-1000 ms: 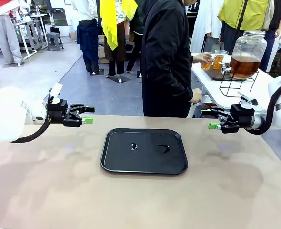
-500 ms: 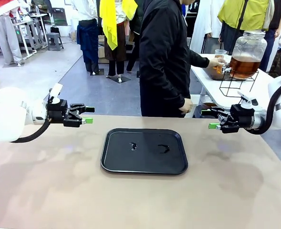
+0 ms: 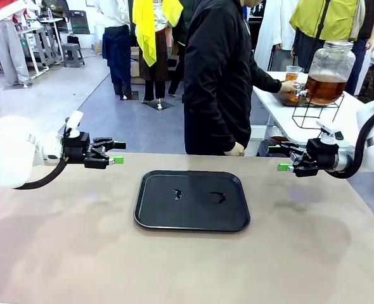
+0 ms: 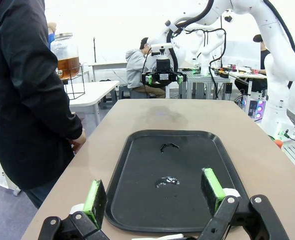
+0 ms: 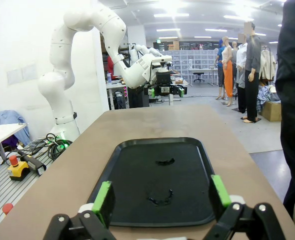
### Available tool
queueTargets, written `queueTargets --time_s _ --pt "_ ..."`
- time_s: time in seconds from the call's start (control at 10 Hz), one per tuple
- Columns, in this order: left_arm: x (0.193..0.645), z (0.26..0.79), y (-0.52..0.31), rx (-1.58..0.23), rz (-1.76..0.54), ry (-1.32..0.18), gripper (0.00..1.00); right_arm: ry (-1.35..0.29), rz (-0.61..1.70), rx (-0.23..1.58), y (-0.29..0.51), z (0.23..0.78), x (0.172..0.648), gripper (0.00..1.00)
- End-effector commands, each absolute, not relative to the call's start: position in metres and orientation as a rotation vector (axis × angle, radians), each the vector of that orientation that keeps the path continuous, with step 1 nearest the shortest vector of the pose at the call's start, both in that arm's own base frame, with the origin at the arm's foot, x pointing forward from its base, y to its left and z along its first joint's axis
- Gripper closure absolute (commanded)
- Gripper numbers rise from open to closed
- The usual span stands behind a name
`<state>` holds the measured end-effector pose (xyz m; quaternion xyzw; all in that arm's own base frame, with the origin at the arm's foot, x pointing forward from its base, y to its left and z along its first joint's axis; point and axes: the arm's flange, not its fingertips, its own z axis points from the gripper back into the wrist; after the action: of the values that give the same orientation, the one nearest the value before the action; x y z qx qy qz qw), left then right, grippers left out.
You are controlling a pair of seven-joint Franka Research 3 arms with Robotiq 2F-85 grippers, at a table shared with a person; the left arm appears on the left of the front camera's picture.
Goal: Pour the drink into the iced cup.
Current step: Open the gripper to release the iced cup you were holding.
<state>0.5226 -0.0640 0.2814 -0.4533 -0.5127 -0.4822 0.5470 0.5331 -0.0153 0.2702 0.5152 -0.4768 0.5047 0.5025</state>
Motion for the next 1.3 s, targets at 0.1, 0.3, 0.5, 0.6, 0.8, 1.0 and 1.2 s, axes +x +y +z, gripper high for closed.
queueTargets --time_s 0.1,0.3,0.5,0.6,0.8,1.0,1.2 --pt "0.5237 0.2842 -0.0649 -1.073 -1.136 -1.207 0.0 -1.141 1.225 1.248 -0.0137 0.2732 0.5331 0.0" --pt "0.5237 0.2842 -0.0649 -1.073 -1.136 -1.207 0.0 -1.141 1.225 1.248 -0.0137 0.2732 0.5331 0.0" --pt "0.5237 0.2842 -0.0649 -1.073 -1.136 -1.207 0.0 -1.141 1.225 1.248 -0.0137 0.2732 0.5331 0.0" --pt "0.5237 0.2842 -0.0649 -1.073 -1.136 -1.207 0.0 -1.141 1.225 1.248 -0.0137 0.2732 0.5331 0.0" --pt "0.5237 0.2842 -0.0649 -1.073 -1.136 -1.207 0.0 -1.141 1.225 1.248 -0.0137 0.2732 0.5331 0.0" --pt "0.5237 0.2842 -0.0649 -1.073 -1.136 -1.207 0.0 -1.141 1.225 1.248 -0.0137 0.2732 0.5331 0.0" --pt "0.5237 0.2842 -0.0649 -1.073 -1.136 -1.207 0.0 -1.141 1.225 1.248 -0.0137 0.2732 0.5331 0.0"
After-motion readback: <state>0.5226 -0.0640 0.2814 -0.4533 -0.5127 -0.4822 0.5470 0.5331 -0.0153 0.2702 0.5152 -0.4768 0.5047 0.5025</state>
